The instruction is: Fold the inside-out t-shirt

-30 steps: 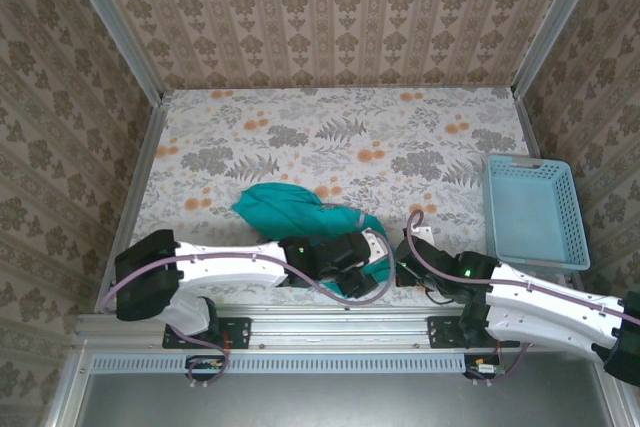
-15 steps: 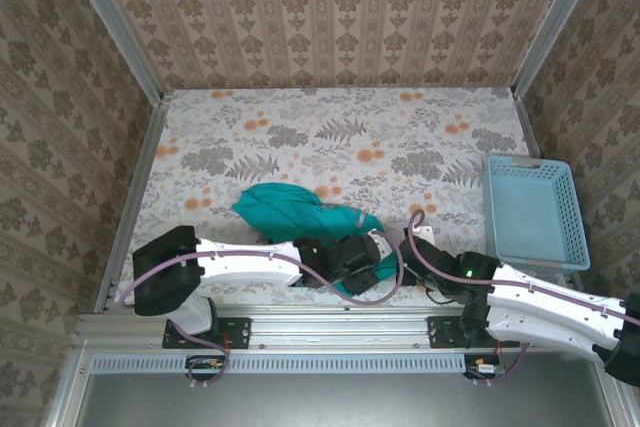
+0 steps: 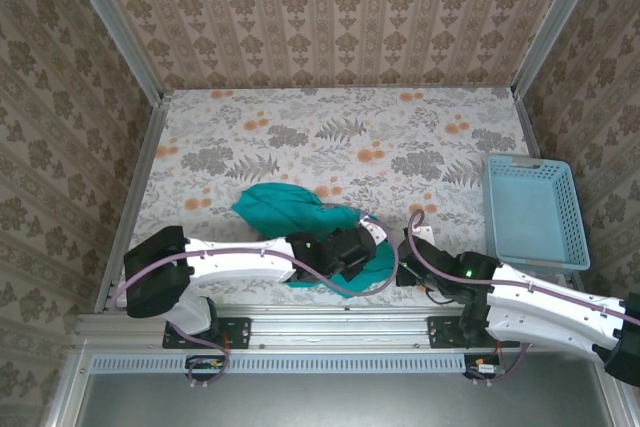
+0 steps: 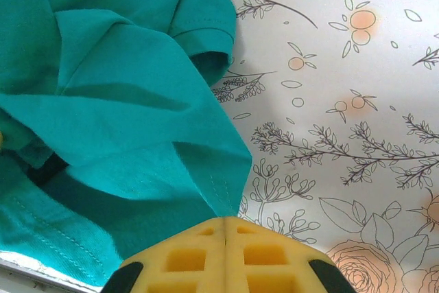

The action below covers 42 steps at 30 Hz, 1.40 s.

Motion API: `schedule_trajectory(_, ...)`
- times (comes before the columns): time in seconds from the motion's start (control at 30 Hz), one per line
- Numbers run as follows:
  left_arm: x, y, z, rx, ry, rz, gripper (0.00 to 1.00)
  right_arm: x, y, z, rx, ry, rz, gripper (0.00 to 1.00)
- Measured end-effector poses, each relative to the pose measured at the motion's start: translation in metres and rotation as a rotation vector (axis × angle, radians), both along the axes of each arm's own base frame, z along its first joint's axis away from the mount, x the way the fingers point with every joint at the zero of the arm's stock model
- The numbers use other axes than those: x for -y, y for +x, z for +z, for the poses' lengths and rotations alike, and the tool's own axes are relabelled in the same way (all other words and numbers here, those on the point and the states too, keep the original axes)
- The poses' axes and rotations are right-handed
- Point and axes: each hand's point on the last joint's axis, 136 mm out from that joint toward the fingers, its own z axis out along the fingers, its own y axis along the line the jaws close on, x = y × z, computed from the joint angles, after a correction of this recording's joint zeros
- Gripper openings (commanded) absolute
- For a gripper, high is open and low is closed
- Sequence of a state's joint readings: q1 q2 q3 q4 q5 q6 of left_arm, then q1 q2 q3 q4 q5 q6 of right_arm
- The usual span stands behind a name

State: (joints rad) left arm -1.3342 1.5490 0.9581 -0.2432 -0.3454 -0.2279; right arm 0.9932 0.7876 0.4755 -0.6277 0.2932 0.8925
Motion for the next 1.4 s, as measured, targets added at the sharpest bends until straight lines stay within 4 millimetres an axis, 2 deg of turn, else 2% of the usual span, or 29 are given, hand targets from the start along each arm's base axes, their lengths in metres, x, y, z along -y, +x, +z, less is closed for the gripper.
schedule_trajectory(0.3,-0.003,0.01,0.001,0.002,-0.01,0.039,0.05,0.003,0.001,-0.009,-0.018,-0.049,-0.007,0.0)
schedule_trajectory(0.43,-0.005,0.013,0.0,-0.004,-0.013,0.05,0.03,0.004,0.001,-0.011,-0.022,-0.057,-0.008,0.0)
schedule_trajectory(0.73,-0.002,0.005,0.012,-0.014,-0.048,0.008,0.28,0.004,0.001,-0.012,-0.023,-0.066,-0.008,0.0)
schedule_trajectory(1.03,0.008,-0.014,0.023,-0.049,-0.097,-0.098,0.4,0.005,0.001,-0.013,-0.027,-0.073,-0.006,0.0)
schedule_trajectory(1.2,0.011,-0.02,0.009,-0.073,-0.065,-0.124,0.48,0.005,0.001,-0.013,-0.027,-0.073,-0.006,0.0)
schedule_trajectory(1.4,0.002,-0.014,-0.016,-0.059,0.031,-0.091,0.51,0.005,0.001,-0.013,-0.026,-0.073,-0.006,0.0)
